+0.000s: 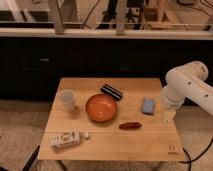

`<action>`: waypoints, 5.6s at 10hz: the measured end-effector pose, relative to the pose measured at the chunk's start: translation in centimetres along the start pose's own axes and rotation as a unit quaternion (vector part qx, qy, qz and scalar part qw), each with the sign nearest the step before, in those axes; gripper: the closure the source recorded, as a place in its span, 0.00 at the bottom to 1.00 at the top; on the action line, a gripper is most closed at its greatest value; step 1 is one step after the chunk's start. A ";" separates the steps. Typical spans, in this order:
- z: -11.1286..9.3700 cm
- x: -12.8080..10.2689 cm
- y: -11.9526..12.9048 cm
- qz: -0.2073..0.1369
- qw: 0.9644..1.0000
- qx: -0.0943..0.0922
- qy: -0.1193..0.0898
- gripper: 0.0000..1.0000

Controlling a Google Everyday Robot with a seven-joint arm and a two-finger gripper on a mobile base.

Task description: Place the bottle in the ceramic bowl

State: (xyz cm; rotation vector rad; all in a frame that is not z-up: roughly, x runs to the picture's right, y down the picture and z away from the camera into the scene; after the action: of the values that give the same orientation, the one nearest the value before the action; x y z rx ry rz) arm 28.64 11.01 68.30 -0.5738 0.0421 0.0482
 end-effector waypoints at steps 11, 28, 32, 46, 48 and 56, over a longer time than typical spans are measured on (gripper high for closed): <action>-0.5 -9.9 0.9 -0.030 1.000 0.007 -0.003 0.20; 3.5 -25.9 7.5 -0.074 0.997 0.013 -0.035 0.20; 4.8 -28.0 8.4 -0.078 0.996 0.009 -0.046 0.20; 13.8 -33.5 9.9 -0.066 0.991 -0.013 -0.112 0.20; 15.4 -34.1 10.4 -0.067 0.990 -0.016 -0.120 0.20; 17.6 -35.1 10.7 -0.068 0.988 -0.022 -0.134 0.27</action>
State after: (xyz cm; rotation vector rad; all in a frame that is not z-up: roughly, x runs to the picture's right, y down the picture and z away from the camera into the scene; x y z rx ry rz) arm -6.57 28.41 79.13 -0.6084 -0.2593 -0.0066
